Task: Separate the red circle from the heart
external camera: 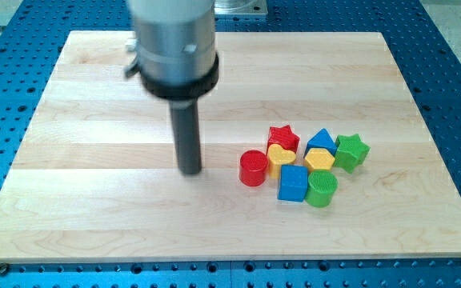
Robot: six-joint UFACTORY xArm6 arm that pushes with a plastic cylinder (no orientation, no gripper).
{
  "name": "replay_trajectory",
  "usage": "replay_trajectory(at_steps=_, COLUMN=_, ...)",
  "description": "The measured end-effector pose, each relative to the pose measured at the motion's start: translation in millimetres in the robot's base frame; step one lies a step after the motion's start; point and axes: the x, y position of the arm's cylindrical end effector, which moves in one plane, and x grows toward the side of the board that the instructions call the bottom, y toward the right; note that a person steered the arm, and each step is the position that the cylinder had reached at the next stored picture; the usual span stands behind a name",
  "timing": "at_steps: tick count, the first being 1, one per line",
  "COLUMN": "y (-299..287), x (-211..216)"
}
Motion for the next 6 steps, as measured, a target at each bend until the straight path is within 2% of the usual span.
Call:
replay_trajectory(at_steps=1, y=46, x=19)
replay_trajectory(at_steps=2, y=100, x=11)
replay_trajectory(at_steps=3, y=115, x=-26)
replay_trajectory(at_steps=4, y=103, x=-31)
replay_trajectory(at_steps=6, y=102, x=-76)
